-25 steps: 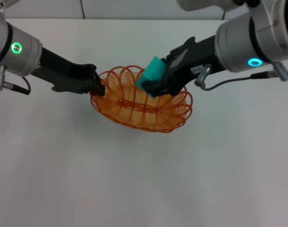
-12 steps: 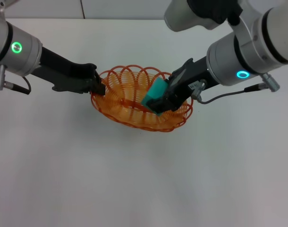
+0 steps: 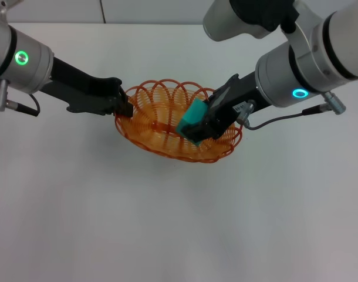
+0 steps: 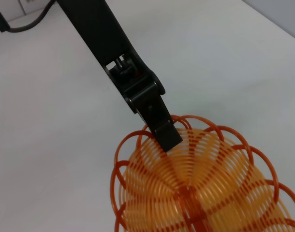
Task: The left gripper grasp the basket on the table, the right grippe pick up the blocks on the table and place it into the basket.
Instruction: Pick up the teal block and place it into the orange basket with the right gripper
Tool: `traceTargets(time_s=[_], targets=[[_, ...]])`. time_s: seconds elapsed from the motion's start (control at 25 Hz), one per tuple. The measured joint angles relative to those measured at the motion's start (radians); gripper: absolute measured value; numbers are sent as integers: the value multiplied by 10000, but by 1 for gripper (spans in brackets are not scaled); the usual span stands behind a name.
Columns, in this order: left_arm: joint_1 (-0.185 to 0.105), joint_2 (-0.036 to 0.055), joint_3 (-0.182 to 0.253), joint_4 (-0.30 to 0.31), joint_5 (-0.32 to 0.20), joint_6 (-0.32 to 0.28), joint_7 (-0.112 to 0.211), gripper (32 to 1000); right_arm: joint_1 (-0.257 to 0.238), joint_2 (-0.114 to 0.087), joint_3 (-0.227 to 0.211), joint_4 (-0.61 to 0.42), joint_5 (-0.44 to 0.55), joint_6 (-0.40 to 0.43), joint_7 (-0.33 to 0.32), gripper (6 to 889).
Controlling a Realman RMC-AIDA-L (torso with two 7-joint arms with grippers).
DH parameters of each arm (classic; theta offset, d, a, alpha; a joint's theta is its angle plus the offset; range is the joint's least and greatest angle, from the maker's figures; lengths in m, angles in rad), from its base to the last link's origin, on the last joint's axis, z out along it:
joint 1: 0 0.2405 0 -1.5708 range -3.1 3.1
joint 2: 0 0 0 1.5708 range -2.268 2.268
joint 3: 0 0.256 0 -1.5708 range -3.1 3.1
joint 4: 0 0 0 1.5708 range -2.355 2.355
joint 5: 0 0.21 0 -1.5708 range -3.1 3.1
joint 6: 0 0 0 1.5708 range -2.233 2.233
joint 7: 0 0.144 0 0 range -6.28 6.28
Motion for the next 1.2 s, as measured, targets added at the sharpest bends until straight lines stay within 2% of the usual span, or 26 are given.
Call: traceTargets(time_s=[0.2,0.68,0.88,1.12,1.2], targets=[[5,0,0,-13,-10,1,19,98,21,-13,109,40,341,-15,-93,538],[12,13,1,-88,-23,31,39,98,114,-32,125,314,352,-29,-198,549],[12,15,1,-88,-40,31,39,98,112,-32,142,286,339,-30,-206,788],[12,15,0,-88,-40,30,39,98,99,-32,142,268,316,-30,-190,883],[12,15,0,-88,-40,30,39,98,103,-32,140,260,311,-30,-188,883]])
